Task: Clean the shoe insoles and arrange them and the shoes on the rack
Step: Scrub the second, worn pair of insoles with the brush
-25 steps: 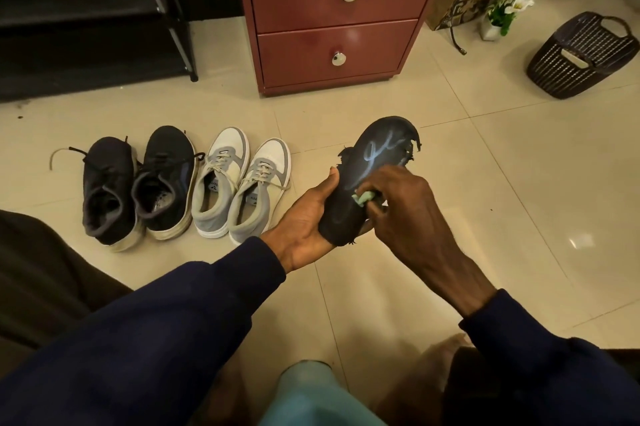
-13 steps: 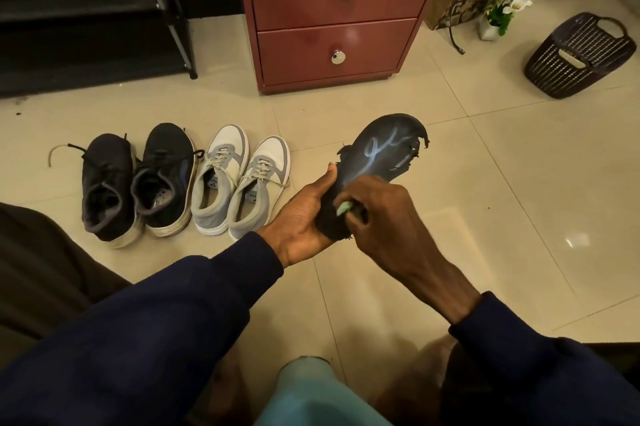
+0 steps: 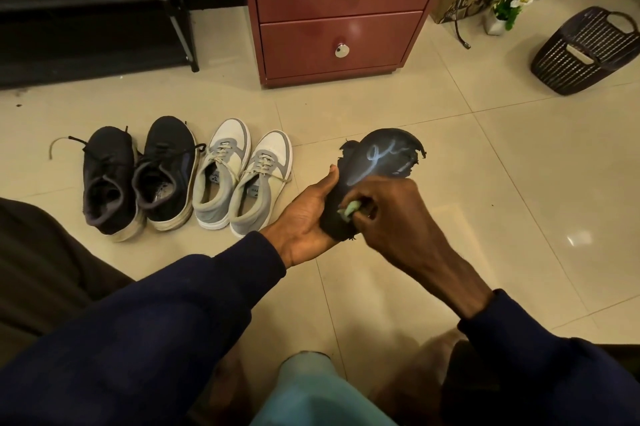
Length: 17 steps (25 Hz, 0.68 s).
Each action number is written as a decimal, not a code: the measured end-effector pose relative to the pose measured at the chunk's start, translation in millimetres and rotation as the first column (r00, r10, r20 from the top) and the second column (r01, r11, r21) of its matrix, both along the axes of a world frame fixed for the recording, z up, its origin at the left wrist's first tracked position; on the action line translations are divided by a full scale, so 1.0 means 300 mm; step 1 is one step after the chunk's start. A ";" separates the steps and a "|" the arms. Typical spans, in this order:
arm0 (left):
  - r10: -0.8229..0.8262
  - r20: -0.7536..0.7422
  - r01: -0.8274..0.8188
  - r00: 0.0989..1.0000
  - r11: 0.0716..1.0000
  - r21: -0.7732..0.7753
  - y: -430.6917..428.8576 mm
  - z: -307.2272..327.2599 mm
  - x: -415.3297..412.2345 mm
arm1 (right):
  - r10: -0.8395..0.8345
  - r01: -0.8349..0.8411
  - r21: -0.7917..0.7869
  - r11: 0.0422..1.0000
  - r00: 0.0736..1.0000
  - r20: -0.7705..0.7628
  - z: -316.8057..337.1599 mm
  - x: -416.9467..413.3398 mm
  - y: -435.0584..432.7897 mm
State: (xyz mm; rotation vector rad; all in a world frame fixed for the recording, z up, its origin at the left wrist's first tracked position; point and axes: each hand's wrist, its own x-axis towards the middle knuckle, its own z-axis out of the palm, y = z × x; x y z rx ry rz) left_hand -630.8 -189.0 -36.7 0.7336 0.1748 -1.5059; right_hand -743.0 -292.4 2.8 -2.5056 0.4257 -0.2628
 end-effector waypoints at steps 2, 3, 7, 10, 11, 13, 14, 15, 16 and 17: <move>0.027 -0.043 -0.029 0.999 0.999 -0.041 -0.009 0.004 -0.003 | -0.134 0.141 -0.150 0.979 0.989 0.055 -0.015 -0.002 -0.040; 0.028 -0.052 -0.030 0.998 0.999 -0.043 -0.010 0.002 -0.002 | -0.129 0.138 -0.167 0.976 0.990 0.064 -0.016 -0.002 -0.025; -0.027 0.000 0.027 1.000 0.999 0.022 0.003 -0.005 0.008 | 0.111 -0.111 0.033 0.993 0.994 -0.012 0.017 -0.007 0.056; 0.000 -0.049 -0.004 0.999 0.998 -0.063 -0.004 -0.008 0.007 | -0.084 0.090 -0.141 0.986 0.995 0.049 -0.009 -0.010 -0.038; 0.008 -0.073 -0.014 0.997 0.996 -0.086 -0.005 -0.010 0.008 | -0.131 0.140 -0.188 0.972 0.990 0.060 -0.016 -0.014 -0.046; -0.006 -0.066 0.000 0.998 0.996 -0.089 0.001 -0.013 0.013 | -0.043 0.049 -0.149 0.988 0.998 0.043 -0.019 -0.014 0.005; -0.023 -0.044 0.020 0.999 0.998 -0.066 0.004 -0.015 0.016 | 0.043 -0.041 -0.078 0.996 0.999 0.024 -0.009 -0.013 0.044; -0.038 -0.029 0.037 0.999 0.999 -0.038 0.009 -0.017 0.017 | 0.108 -0.107 -0.024 0.994 0.994 0.010 0.000 -0.013 0.062; -0.046 -0.021 0.045 0.999 0.999 -0.024 0.010 -0.019 0.015 | 0.133 -0.134 -0.005 0.991 0.991 -0.004 0.002 -0.011 0.052; -0.045 -0.022 0.044 0.999 0.999 -0.032 0.009 -0.020 0.013 | 0.102 -0.102 -0.032 0.994 0.995 -0.006 -0.003 -0.009 0.025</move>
